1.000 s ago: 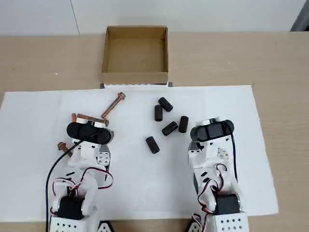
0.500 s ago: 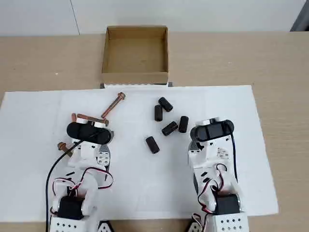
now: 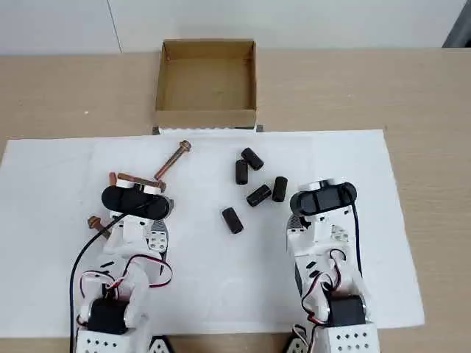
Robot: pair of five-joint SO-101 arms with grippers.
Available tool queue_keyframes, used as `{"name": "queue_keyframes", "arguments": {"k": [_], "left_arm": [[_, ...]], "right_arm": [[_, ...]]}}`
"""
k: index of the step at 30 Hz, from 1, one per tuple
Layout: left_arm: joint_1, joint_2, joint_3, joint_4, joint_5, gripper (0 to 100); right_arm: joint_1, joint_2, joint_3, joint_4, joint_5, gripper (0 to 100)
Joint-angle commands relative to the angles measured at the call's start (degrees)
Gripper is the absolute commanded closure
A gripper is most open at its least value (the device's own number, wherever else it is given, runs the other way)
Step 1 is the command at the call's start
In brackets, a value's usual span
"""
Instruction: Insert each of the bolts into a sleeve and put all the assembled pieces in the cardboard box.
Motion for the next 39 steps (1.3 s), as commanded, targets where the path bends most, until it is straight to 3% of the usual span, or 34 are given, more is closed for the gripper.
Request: {"name": "queue_keyframes", "arguments": {"k": [1, 26, 31, 33, 39], "left_arm": [[0.0, -0.5, -0.2, -1.0, 0.0, 99], [1.8, -0.5, -0.1, -1.9, -0.2, 99], [-1.8, -0.4, -5.1, -1.8, -0.5, 99], [-2.1, -0.3, -6.9, -1.7, -3.8, 96], [-2.4, -0.3, -14.0, 8.7, -5.1, 86]], "right_arm": [[-0.2, -0.9, 0.7, 0.4, -0.3, 99.5], [-0.2, -0.9, 0.7, 0.4, -0.3, 99.5], [-0.2, -0.9, 0.7, 0.4, -0.3, 99.5], [-0.2, -0.9, 0.7, 0.4, -0.3, 99.5], [-0.2, -0.9, 0.7, 0.4, -0.3, 99.5]]}}
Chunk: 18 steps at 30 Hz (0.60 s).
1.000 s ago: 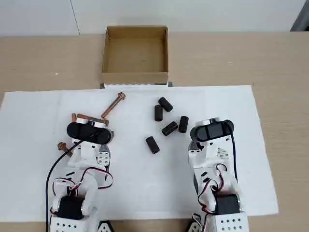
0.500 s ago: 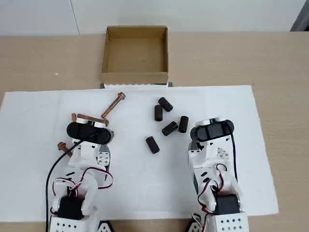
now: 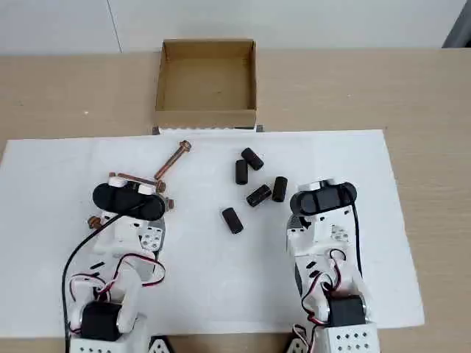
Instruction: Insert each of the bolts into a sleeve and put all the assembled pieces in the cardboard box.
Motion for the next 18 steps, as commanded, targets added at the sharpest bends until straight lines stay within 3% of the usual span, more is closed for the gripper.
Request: {"name": "queue_keyframes", "arguments": {"k": [1, 7, 18], "left_arm": [[-0.2, -0.3, -7.8, 5.5, -0.4, 86], [-0.2, 2.0, -18.5, 6.7, 0.9, 87], [-5.3, 33.9, -50.9, 14.9, 3.1, 87]], "right_arm": [[-0.2, -0.9, 0.7, 0.4, -0.3, 99.5], [-0.2, -0.9, 0.7, 0.4, -0.3, 99.5], [-0.2, -0.9, 0.7, 0.4, -0.3, 99.5]]}}
